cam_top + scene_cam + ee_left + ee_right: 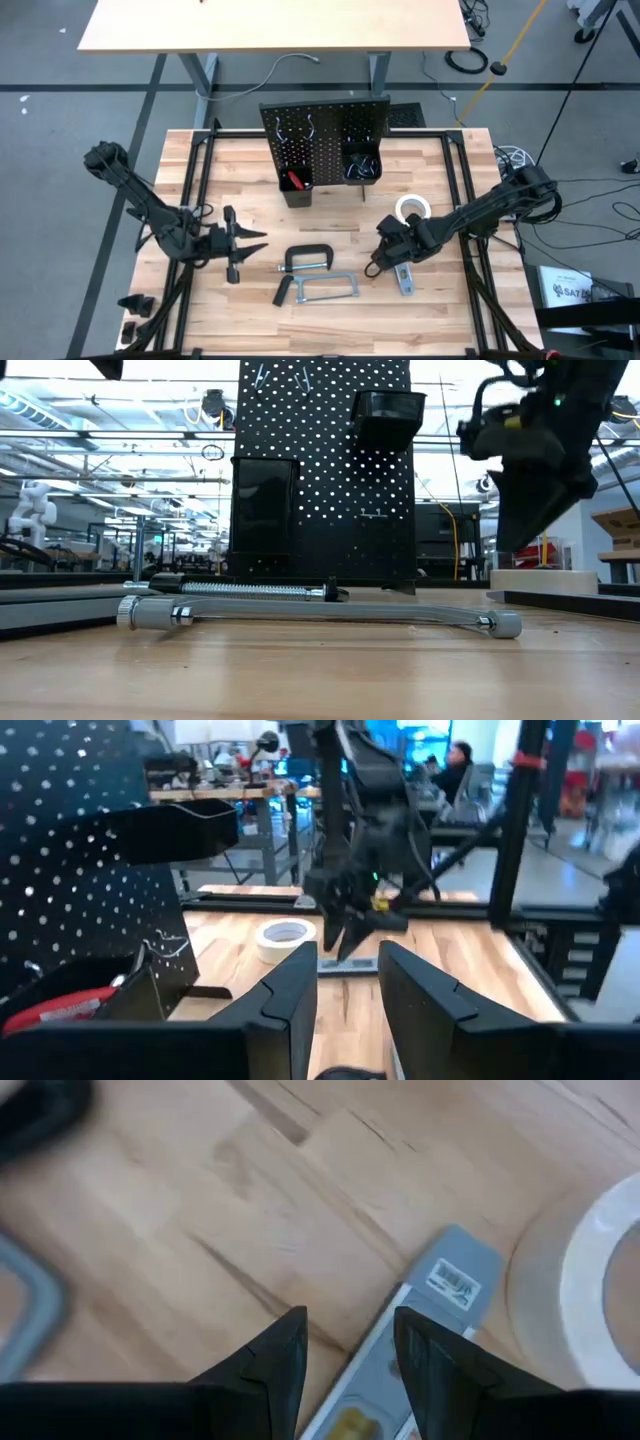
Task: Hang tools onto peg board
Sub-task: Put the spirit level into the left black bin on the peg board
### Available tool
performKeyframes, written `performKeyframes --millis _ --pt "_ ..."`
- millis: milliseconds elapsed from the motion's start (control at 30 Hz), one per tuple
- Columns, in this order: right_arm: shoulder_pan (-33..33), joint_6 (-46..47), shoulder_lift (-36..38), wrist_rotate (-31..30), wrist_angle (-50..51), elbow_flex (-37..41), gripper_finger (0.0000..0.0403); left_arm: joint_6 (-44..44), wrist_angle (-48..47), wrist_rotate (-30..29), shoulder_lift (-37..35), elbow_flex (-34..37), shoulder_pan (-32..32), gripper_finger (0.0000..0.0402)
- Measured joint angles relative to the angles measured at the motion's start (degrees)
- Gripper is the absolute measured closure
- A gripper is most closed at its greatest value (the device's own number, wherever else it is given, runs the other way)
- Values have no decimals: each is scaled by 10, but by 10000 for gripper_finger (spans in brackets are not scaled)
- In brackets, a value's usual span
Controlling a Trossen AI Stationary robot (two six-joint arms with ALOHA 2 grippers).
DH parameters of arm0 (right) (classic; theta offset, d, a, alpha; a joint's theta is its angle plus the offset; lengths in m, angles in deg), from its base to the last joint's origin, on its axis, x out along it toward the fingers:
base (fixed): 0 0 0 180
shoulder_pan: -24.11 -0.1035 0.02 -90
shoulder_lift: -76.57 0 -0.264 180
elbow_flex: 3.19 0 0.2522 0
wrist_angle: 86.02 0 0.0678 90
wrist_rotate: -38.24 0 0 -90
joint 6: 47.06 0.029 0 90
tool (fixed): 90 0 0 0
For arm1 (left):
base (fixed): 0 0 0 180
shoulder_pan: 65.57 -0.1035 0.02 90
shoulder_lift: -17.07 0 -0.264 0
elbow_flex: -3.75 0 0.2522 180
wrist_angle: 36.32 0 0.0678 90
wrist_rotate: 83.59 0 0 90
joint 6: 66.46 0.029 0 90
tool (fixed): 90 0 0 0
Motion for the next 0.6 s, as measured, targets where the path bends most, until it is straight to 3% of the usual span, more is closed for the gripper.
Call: performKeyframes --millis 333,500,600 --pt "3 29 -54 4 7 0 250 -2 -1 2 11 0 -6 288" --pt "23 72 -71 76 37 0 201 -1 0 2 16 0 -6 288" --pt "28 78 -76 88 53 0 161 -1 0 2 16 0 -6 288"
